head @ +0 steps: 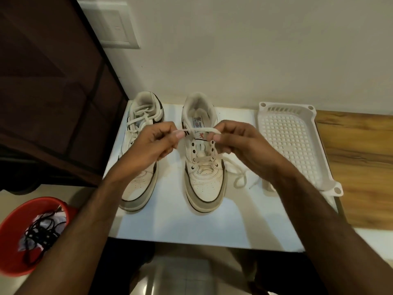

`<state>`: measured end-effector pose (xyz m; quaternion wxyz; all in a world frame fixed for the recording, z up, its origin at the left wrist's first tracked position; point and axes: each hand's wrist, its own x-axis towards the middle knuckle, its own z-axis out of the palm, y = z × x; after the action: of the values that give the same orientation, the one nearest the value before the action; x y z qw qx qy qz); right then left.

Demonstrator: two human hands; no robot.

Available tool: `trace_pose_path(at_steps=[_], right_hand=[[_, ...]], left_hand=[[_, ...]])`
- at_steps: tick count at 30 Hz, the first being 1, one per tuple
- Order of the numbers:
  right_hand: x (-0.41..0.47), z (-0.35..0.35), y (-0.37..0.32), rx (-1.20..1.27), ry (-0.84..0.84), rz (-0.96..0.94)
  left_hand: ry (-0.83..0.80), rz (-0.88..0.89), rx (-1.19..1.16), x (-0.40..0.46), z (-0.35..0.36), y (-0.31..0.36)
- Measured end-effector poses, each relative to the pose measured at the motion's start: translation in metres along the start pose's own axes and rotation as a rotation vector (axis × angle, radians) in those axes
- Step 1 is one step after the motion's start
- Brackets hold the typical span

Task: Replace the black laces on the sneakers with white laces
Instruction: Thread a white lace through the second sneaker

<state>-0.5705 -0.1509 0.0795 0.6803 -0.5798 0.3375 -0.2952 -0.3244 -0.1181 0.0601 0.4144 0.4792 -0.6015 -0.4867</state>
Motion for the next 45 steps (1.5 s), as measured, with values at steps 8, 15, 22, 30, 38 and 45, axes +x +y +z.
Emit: trace_pose_path(at_steps=[8, 15, 22, 30, 38, 45], right_hand=[[-0.003, -0.01, 0.004, -0.009, 0.195, 0.032], [0.003, 0.012, 0.01, -0.208, 0.228, 0.013], [0.008, 0.023, 0.017, -0.278, 0.132, -0.04], [0.006, 0.015, 0.01, -0.048, 0.347, -0.041], [0.003, 0.006, 0.013, 0.483, 0.647, 0.045], [-0.001, 0.024, 0.005, 0.07, -0.145, 0.133]], left_hand=[[0.305, -0.005, -0.623, 0.004, -0.016, 0.001], [-0.021, -0.024, 0.115, 0.001, 0.009, -0.001], [-0.03, 0.014, 0.063, 0.002, 0.02, 0.002], [0.063, -0.067, -0.058, 0.003, 0.011, 0.005], [0.368, -0.049, -0.466, 0.006, -0.004, 0.004], [0.618, 0.048, -0.543, 0.009, -0.014, -0.002]])
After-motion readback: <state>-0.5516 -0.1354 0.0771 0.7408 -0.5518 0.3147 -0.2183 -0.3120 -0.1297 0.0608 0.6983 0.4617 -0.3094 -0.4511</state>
